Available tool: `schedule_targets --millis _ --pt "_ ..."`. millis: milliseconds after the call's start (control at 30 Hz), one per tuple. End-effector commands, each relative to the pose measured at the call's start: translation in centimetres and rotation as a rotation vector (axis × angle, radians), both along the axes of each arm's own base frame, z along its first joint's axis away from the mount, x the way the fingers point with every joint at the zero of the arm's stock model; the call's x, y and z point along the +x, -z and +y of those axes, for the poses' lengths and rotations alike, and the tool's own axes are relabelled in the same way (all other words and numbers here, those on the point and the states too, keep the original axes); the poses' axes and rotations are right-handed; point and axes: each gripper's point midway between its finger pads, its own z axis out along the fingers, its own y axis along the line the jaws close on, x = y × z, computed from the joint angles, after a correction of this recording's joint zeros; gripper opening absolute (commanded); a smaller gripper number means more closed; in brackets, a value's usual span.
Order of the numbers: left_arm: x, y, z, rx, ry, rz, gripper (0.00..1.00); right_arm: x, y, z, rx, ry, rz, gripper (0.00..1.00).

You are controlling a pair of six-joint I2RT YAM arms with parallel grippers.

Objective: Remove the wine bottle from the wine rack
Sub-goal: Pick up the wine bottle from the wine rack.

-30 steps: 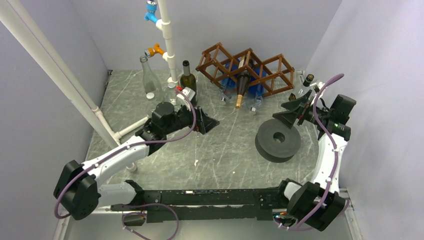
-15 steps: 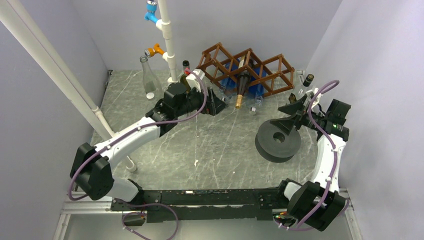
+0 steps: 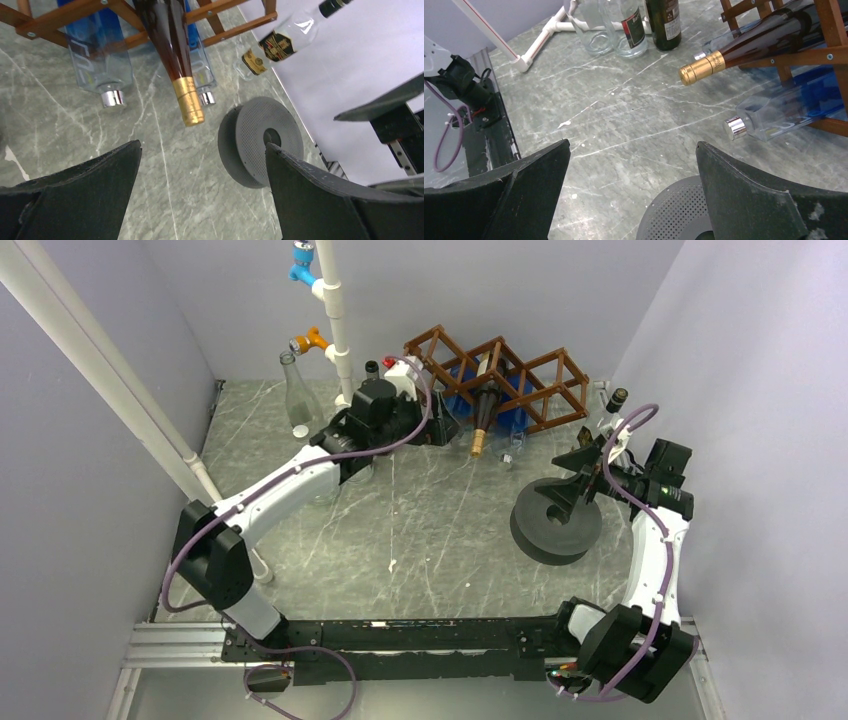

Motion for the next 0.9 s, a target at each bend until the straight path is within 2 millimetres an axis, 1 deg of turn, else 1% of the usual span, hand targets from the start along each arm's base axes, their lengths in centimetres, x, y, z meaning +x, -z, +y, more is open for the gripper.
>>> schedule_targets --millis 0,133,167,233,367,400,600,767,867 --pt "1.9 -1.7 0.1 0.052 -0.081 -0.025 0.99 0.2 -0.1 0.0 -0.048 -0.004 -0.05 1.0" --pt "3.3 -1.5 -0.6 0.095 -0.12 0.004 0.99 0.3 0.0 -0.1 -0.052 -0.006 -0.046 1.0" --pt "3.9 -1.0 -0.7 0.116 -0.142 0.012 1.0 0.3 0.1 -0.1 -0.051 -0.007 -0.043 1.0" --pt "4.7 -0.9 -1.1 0.144 -0.166 0.015 0.99 0.4 0.2 -0.1 -0.054 -0.008 -0.041 1.0" --pt "5.6 -0.3 -2.4 0.19 -0.165 0.022 0.97 0.4 0.4 -0.1 -0.062 -0.007 -0.038 1.0" --pt "6.0 -0.6 -2.7 0.194 -0.169 0.013 0.95 0.4 0.4 -0.1 -0.064 -0.005 -0.039 1.0" --pt "7.3 1.1 -4.3 0.239 -0.175 0.004 0.89 0.5 0.7 -0.1 -0.073 -0.004 -0.036 1.0" --pt "8.8 1.7 -5.4 0.236 -0.169 -0.051 0.88 0.5 0.8 0.0 -0.081 -0.008 -0.036 1.0" --pt "9.4 2.6 -6.1 0.234 -0.166 -0.059 0.87 0.5 0.9 0.0 -0.089 -0.008 -0.037 1.0"
